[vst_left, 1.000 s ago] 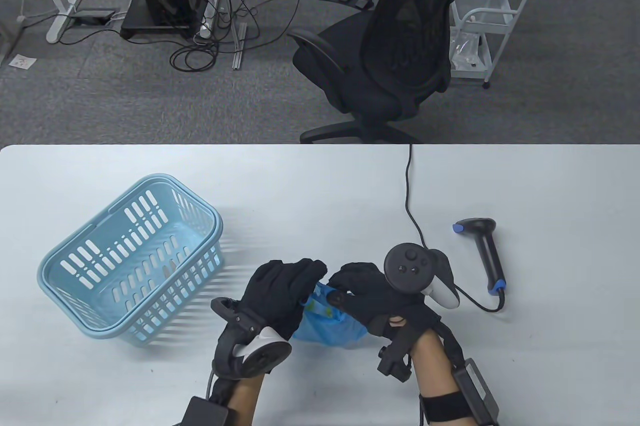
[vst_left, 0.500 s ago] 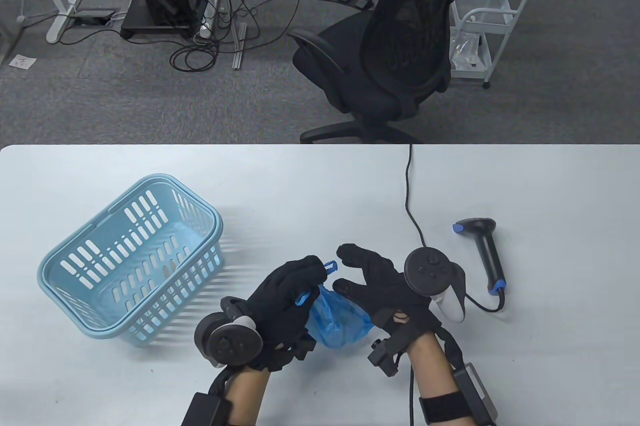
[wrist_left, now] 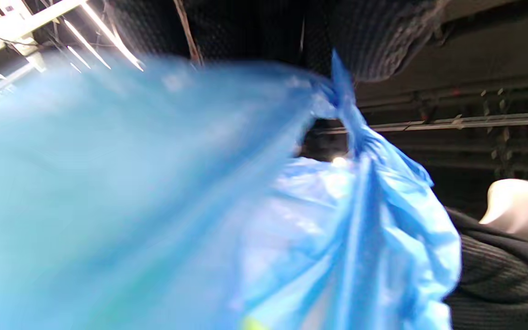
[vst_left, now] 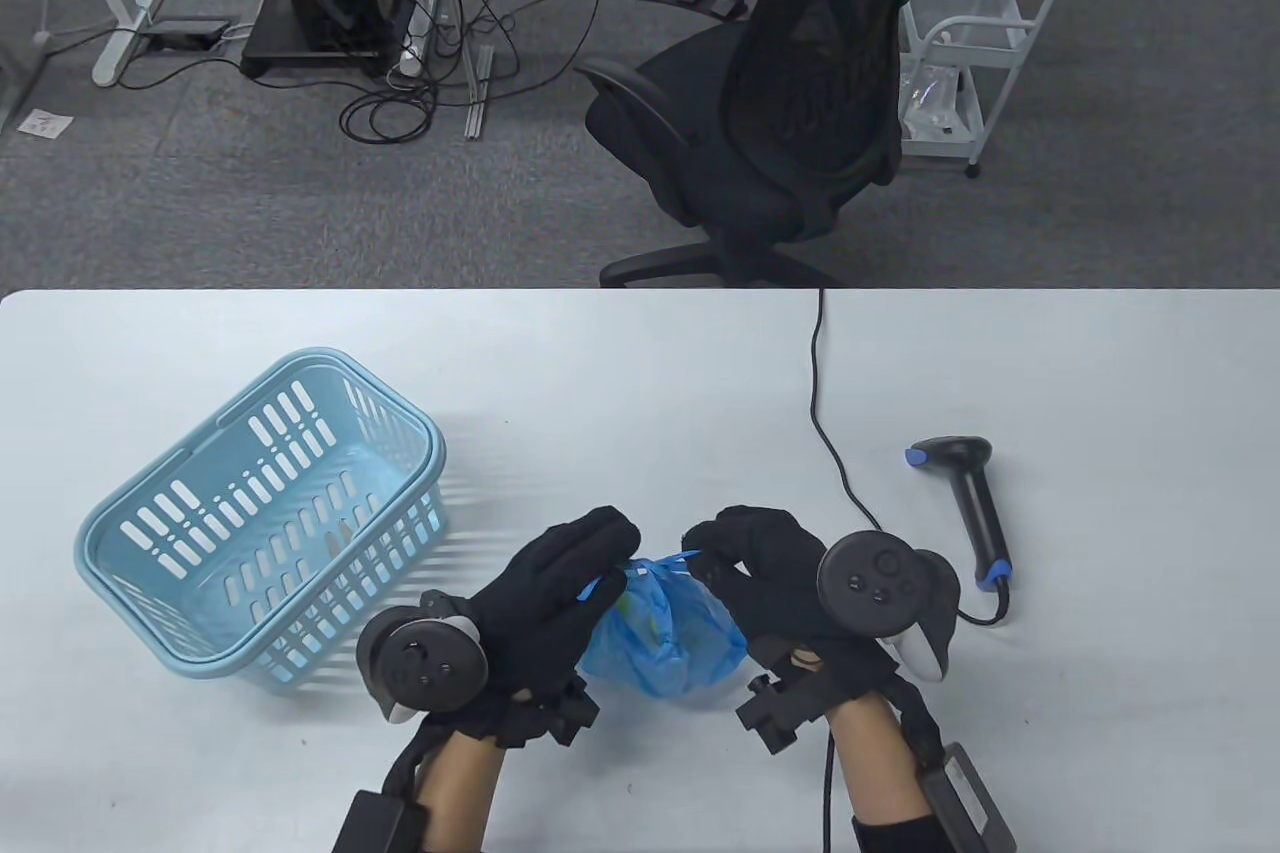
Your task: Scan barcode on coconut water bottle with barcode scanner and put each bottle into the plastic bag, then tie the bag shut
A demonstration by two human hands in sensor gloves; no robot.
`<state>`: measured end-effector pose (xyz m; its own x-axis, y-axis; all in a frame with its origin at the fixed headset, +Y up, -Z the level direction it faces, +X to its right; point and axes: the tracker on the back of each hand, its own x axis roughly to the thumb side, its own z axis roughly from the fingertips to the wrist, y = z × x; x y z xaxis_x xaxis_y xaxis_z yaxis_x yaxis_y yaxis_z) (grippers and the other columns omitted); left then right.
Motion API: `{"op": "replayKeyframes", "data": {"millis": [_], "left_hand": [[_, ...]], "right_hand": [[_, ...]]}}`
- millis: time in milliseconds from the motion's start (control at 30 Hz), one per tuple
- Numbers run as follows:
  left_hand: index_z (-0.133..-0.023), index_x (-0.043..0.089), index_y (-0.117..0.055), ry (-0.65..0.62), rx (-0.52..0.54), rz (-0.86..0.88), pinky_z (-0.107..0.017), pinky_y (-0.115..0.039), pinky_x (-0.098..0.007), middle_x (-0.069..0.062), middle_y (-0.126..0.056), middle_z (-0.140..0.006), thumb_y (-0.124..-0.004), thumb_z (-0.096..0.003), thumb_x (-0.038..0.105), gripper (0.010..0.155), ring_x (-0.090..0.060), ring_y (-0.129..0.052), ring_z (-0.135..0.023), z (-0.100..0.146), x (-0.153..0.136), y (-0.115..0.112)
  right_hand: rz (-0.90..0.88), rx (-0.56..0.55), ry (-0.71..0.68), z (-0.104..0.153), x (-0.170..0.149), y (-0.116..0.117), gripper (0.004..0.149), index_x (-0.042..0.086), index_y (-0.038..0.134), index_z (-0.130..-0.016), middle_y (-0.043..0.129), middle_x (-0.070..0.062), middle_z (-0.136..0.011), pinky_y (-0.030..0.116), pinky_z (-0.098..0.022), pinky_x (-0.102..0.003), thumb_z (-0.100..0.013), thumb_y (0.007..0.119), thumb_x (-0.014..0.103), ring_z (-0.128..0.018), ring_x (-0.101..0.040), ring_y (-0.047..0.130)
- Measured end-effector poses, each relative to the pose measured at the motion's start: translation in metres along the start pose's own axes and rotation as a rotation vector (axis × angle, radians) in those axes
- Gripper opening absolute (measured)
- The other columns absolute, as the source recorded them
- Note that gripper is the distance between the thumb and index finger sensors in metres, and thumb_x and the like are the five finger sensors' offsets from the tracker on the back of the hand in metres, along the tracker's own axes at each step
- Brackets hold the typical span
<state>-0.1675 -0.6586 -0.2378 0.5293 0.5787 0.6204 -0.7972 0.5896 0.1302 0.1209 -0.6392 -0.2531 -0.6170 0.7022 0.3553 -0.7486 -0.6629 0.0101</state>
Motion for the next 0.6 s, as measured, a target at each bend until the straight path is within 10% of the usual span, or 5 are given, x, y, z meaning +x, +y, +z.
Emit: {"op": "replayKeyframes", "data": {"millis": [600], "left_hand": [[-0.101,0.017,-0.091,0.340,-0.179,0.037,-0.076,-0.063,-0.065,-0.006,-0.077,-0.118,-0.078,-0.0638,0.037,0.044,-0.035,-0.086,-0.105,0.040,-0.052,0.022]], "right_hand": [[-0.008,0.095,0.164,0.027,-0.064,-0.018,0.036,0.019,0.086,-0.083,0.094,-0.001,-0.081,0.055,-0.073,-0.065,-0.052,0.081,0.038,-0.094,-0.034,0.081]]}}
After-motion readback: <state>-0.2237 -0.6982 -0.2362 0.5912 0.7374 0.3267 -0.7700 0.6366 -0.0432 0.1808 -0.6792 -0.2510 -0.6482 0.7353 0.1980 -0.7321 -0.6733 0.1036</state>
